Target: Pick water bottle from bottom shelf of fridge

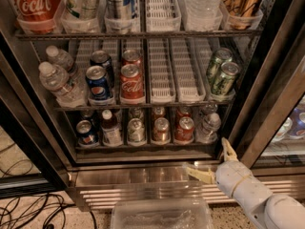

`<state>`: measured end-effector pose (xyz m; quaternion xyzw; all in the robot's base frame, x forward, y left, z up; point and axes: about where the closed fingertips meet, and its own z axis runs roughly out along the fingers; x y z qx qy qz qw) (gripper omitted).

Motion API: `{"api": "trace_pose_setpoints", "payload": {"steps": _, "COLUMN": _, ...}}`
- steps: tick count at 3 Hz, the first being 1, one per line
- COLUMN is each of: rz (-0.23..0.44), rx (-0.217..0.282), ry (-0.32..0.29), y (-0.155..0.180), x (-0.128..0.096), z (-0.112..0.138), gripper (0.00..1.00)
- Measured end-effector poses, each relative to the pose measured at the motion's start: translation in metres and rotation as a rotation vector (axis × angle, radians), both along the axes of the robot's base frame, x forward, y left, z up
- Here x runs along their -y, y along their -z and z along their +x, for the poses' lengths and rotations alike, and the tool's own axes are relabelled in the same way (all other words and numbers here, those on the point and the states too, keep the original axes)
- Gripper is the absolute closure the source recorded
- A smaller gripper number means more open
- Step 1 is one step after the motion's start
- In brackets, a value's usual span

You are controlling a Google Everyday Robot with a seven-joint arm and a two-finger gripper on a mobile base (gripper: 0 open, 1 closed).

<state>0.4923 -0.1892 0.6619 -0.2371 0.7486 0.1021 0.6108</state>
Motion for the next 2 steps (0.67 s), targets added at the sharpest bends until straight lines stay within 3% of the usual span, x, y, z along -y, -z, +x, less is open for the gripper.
{"api": "trace_pose_setpoints", "payload": {"steps": 2, "rz": 0.0, "rx": 0.084, "ry": 0.047, "y": -0.0041, "x": 0.0057, "z": 0.0139, "gripper": 0.1}}
